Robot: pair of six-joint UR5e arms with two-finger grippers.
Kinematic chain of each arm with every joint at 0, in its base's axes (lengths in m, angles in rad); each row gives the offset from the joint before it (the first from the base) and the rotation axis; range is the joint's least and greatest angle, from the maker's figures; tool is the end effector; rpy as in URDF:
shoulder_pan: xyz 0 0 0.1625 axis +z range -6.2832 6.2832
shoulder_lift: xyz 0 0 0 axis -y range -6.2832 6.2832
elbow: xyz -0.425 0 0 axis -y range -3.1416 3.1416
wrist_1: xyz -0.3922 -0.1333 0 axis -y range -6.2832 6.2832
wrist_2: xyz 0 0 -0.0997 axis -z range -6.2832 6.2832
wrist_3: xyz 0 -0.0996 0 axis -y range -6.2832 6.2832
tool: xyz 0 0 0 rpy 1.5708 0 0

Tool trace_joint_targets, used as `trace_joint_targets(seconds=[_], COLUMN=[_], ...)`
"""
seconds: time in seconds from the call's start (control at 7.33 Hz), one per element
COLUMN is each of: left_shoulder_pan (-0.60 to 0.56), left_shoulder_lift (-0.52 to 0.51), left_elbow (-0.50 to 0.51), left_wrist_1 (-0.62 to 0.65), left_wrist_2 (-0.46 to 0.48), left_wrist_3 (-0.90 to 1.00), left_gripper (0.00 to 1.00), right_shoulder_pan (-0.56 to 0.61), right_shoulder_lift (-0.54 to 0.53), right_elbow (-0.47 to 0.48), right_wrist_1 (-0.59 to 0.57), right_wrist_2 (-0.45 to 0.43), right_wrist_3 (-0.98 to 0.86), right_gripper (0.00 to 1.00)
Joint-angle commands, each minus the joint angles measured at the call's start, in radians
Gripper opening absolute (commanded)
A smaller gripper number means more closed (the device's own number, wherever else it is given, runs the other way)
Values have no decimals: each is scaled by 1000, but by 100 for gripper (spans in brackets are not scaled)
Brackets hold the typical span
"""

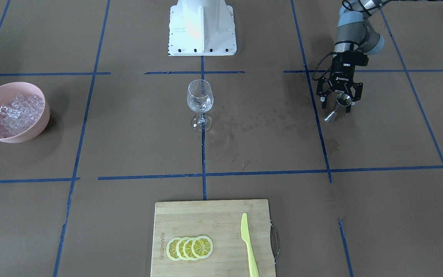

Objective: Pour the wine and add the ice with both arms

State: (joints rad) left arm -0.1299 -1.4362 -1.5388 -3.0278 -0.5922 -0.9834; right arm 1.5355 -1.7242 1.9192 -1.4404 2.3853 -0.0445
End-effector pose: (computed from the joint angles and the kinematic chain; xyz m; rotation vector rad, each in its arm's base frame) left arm 0.3793 -0.2673 0.5683 1.1752 0.7978 -0.2520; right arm 0.0454 -0.4380 0.5394 0.3112 -0.8066 -0.2073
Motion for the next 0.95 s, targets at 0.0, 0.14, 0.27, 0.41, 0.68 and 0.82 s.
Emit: trace_joint_targets(seconds=[0.0,0.14,0.27,0.41,0.68,0.82], left_shoulder_pan=[0,0,0,0,0,0], left_shoulder_lift=[-1,-1,-1,-1,-1,-1], left_elbow=[0,0,0,0,0,-1], left_wrist_1=[0,0,0,0,0,0], left_wrist_2=[2,2,2,2,2,2], left_wrist_3=[0,0,0,0,0,0], left_gripper=[40,41,42,42,42,42], right_shoulder_pan=[0,0,0,0,0,0], right_shoulder_lift=[0,0,0,0,0,0], right_elbow=[1,1,1,1,0,0], right_wrist_1=[0,0,0,0,0,0], right_wrist_2=[0,0,0,0,0,0], right_wrist_3=[0,0,0,0,-2,-2], right_gripper=[100,100,100,100,100,100])
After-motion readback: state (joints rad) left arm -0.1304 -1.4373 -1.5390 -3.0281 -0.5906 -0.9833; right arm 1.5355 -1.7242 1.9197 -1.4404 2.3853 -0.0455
